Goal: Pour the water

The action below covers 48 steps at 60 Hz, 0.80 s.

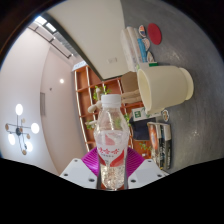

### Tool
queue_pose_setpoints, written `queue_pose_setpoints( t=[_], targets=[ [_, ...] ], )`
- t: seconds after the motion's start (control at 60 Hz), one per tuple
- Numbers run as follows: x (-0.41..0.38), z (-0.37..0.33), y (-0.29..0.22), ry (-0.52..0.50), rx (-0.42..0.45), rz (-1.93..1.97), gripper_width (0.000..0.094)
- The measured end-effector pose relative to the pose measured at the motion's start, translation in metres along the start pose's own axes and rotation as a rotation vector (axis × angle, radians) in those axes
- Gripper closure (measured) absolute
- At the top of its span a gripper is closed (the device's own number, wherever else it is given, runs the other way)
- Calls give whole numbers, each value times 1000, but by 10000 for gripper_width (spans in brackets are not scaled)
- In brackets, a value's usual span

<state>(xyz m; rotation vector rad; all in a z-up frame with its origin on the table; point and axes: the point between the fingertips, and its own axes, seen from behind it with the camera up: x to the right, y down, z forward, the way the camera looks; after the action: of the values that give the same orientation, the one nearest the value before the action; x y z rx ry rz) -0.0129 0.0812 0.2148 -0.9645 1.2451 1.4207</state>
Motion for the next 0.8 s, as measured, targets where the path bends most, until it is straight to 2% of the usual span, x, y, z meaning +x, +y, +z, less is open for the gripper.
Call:
queue_pose_setpoints(
  t=[0.133,0.283,0.4,0.5,0.65,0.717,0.8],
  targets=[
    [-4,9,-15,-18,29,205,603],
    [-13,13,-34,-99,68,447,602],
    [0,15,-31,-39,48,408,602],
    [-1,18,-26,-35,30,379,601],
    [-20,28,-6,-39,-30,121,600],
    [-24,31,5,24,-80,-182,600],
    [-30,28,-6,83,-94,-602,598]
  ],
)
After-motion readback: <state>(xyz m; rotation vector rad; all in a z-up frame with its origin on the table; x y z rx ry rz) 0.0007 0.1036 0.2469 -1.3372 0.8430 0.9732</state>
